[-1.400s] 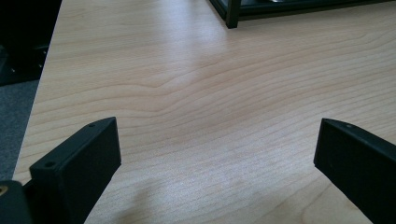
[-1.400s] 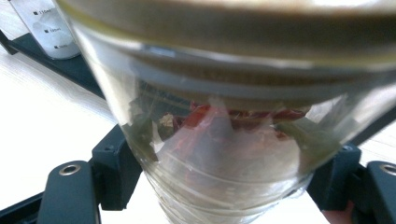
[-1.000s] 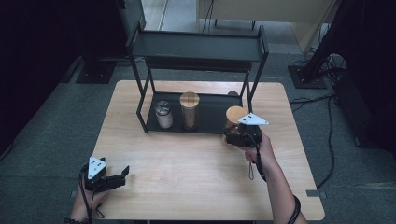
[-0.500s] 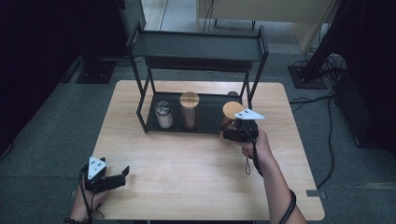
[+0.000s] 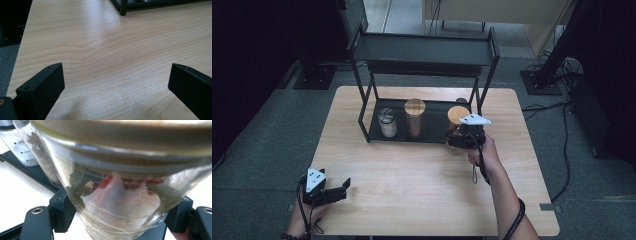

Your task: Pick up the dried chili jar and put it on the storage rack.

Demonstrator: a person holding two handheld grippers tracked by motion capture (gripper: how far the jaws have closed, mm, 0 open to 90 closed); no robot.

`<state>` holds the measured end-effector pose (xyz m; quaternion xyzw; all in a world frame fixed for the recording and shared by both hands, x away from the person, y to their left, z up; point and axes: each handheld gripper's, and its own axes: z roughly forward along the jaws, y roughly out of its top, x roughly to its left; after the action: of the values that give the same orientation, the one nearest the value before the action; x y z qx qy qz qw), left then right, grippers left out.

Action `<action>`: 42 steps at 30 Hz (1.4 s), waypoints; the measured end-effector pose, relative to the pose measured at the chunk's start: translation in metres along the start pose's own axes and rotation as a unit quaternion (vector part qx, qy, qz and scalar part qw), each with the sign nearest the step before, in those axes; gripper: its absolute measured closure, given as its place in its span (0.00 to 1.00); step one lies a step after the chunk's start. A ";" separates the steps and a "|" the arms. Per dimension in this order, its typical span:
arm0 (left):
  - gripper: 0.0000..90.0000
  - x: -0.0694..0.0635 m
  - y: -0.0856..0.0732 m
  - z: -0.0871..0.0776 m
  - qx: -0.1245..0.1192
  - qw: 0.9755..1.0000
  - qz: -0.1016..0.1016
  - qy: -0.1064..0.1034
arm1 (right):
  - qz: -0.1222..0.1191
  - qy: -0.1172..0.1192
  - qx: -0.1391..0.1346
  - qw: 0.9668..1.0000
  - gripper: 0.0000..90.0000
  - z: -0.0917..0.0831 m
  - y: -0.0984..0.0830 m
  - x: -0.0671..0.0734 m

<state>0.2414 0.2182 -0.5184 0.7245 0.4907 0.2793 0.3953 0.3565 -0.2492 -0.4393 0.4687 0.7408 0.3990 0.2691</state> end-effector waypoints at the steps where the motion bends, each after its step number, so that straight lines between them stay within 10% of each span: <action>1: 0.01 0.000 0.000 0.000 0.000 1.000 0.000 0.000 | 0.000 0.002 0.000 1.000 0.28 0.000 0.001 0.001; 42: 0.01 0.001 0.000 -0.001 -0.002 1.000 -0.003 -0.002 | -0.008 -0.013 0.006 1.000 0.28 0.051 0.015 0.017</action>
<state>0.2412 0.2190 -0.5182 0.7232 0.4911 0.2774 0.3985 0.3960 -0.2124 -0.4543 0.4695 0.7436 0.3858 0.2790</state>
